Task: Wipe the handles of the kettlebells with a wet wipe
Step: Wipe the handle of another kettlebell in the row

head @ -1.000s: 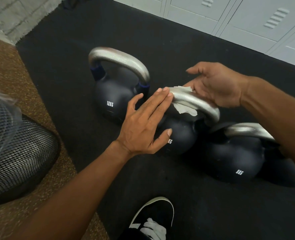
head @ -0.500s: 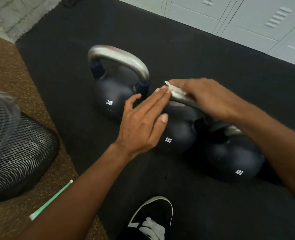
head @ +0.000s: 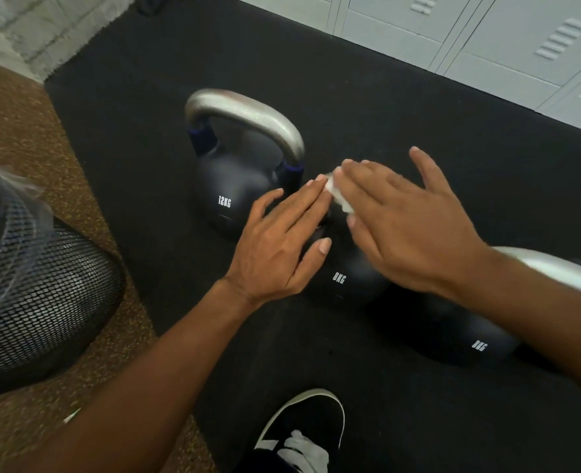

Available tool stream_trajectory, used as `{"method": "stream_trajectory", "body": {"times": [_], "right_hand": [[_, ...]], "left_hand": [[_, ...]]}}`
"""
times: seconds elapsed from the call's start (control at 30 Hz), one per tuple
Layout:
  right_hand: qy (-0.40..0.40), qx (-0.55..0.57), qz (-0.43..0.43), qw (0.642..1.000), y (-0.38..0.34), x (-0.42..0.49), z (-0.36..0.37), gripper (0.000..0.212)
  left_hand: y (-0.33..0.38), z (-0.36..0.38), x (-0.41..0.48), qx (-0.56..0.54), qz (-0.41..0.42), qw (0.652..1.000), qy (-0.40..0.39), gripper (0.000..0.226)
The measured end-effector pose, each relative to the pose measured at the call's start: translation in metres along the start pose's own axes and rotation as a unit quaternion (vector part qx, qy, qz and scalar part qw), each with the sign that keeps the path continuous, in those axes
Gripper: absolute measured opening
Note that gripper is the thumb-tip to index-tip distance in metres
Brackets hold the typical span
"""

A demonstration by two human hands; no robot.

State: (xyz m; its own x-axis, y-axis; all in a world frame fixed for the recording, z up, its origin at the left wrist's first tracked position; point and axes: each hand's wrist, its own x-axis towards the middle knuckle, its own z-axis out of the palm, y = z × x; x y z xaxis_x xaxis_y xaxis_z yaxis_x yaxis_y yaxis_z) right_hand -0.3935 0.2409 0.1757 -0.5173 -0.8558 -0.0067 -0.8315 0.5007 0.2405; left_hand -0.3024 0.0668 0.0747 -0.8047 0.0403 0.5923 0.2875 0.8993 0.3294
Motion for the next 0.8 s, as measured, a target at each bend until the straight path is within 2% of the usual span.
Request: {"method": "stream_trajectory", "body": {"times": [0.07, 0.13, 0.2, 0.23, 0.27, 0.3, 0.33, 0.4, 0.47, 0.53, 0.63, 0.67, 0.7, 0.73, 0.8], "right_hand": [[-0.035, 0.099, 0.051, 0.993, 0.003, 0.022, -0.014, 0.055], [-0.099, 0.197, 0.097, 0.97, 0.013, 0.041, -0.023, 0.046], [-0.151, 0.312, 0.138, 0.928, 0.023, 0.053, -0.025, 0.046], [-0.171, 0.419, 0.182, 0.873, 0.029, 0.059, -0.022, 0.049], [-0.207, 0.534, 0.234, 0.786, 0.036, 0.063, -0.017, 0.054], [-0.264, 0.607, 0.262, 0.702, 0.044, 0.067, -0.014, 0.063], [-0.32, 0.646, 0.26, 0.642, 0.051, 0.07, -0.009, 0.073], [-0.39, 0.677, 0.245, 0.574, 0.062, 0.075, -0.003, 0.083], [-0.413, 0.7, 0.243, 0.53, 0.069, 0.08, 0.004, 0.083], [-0.415, 0.711, 0.25, 0.51, 0.072, 0.083, 0.008, 0.081], [-0.421, 0.709, 0.249, 0.509, 0.07, 0.084, 0.004, 0.078], [-0.428, 0.699, 0.243, 0.519, 0.066, 0.083, 0.0, 0.078], [-0.427, 0.681, 0.243, 0.543, 0.061, 0.082, -0.004, 0.077], [-0.403, 0.659, 0.249, 0.584, 0.056, 0.082, -0.007, 0.074], [-0.289, 0.607, 0.255, 0.696, 0.045, 0.077, -0.012, 0.06]], "left_hand": [[-0.002, -0.001, 0.0, -0.008, 0.003, 1.0, -0.006, 0.059], [-0.003, -0.002, -0.001, -0.014, 0.005, 1.0, -0.013, 0.062], [-0.004, -0.003, -0.001, -0.015, 0.008, 1.0, -0.02, 0.067], [-0.004, -0.003, -0.001, -0.014, 0.007, 1.0, -0.02, 0.068], [-0.004, -0.002, -0.001, -0.011, 0.007, 1.0, -0.017, 0.069], [-0.004, -0.001, -0.001, -0.01, 0.008, 1.0, -0.013, 0.069], [-0.004, -0.001, 0.0, -0.008, 0.009, 1.0, -0.008, 0.07], [-0.003, 0.001, 0.0, -0.006, 0.01, 1.0, -0.004, 0.072], [-0.004, 0.001, -0.001, -0.002, 0.012, 1.0, -0.003, 0.078], [-0.004, 0.002, -0.001, -0.001, 0.015, 1.0, -0.002, 0.08], [-0.004, 0.003, -0.001, -0.004, 0.011, 1.0, 0.005, 0.08], [-0.004, 0.004, -0.001, -0.006, 0.01, 1.0, 0.006, 0.079], [-0.004, 0.004, -0.001, -0.01, 0.008, 1.0, 0.007, 0.079], [-0.003, 0.003, -0.001, -0.014, 0.004, 1.0, 0.008, 0.079], [-0.003, 0.003, -0.001, -0.027, -0.002, 1.0, 0.006, 0.079]]}}
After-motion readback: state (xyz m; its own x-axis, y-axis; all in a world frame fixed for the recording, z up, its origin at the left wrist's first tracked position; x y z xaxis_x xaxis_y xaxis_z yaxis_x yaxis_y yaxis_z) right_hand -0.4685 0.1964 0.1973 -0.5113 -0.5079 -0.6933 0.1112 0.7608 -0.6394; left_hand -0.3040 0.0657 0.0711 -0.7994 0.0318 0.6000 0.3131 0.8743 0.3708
